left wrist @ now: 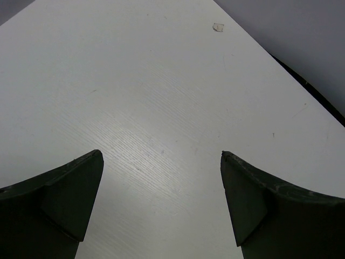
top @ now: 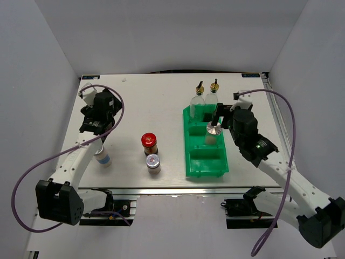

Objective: Organize the condiment bottles

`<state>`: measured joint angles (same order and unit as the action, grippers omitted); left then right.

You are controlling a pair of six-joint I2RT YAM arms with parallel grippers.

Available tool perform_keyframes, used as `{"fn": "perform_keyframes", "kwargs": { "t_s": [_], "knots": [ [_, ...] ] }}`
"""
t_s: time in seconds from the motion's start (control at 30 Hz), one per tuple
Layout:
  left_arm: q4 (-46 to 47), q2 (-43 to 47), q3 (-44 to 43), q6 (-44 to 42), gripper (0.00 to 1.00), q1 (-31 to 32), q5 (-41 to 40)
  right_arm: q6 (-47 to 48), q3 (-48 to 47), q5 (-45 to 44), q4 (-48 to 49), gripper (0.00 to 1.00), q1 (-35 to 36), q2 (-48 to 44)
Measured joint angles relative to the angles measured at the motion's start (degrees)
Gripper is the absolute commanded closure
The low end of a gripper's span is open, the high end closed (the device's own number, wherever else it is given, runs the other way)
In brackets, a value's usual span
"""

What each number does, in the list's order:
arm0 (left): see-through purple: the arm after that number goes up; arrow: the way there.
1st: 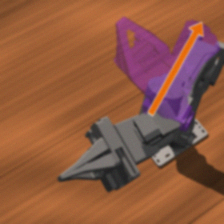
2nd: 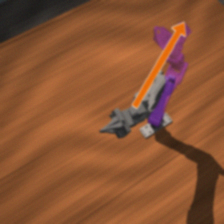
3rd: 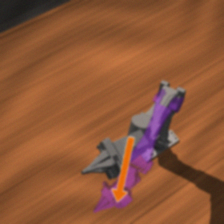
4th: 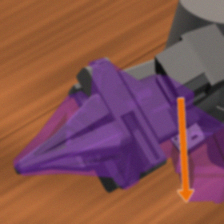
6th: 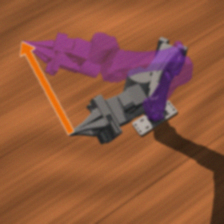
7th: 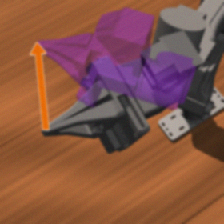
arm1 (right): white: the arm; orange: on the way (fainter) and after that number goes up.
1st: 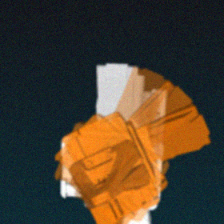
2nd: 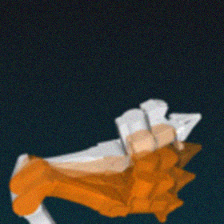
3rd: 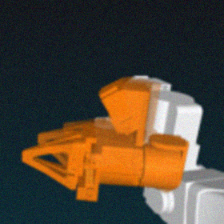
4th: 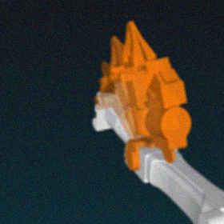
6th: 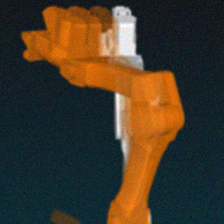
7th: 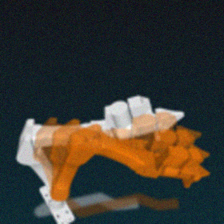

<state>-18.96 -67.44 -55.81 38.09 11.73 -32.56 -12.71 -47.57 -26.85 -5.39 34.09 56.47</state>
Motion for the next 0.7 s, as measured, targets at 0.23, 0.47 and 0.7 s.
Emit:
{"fn": "perform_keyframes", "kwargs": {
  "t_s": [0.23, 0.47, 0.7],
  "knots": [
    [-8.6, -2.7, -5.1, 5.2, 0.02, 0.0, 0.0, -3.1, 0.8, -9.4, 1.0, 0.11, -5.2, -7.5],
    [-20.3, -1.7, -6.4, 8.9, 0.02, 0.0, -1.6, -6.9, 4.3, -8.7, 0.6, 0.1, -17.2, -8.2],
    [-34.6, 1.7, -6.8, 11.0, 0.02, 0.0, -7.3, -7.5, 6.8, -4.3, 1.1, 0.11, -19.5, -8.8]
  ]
}}
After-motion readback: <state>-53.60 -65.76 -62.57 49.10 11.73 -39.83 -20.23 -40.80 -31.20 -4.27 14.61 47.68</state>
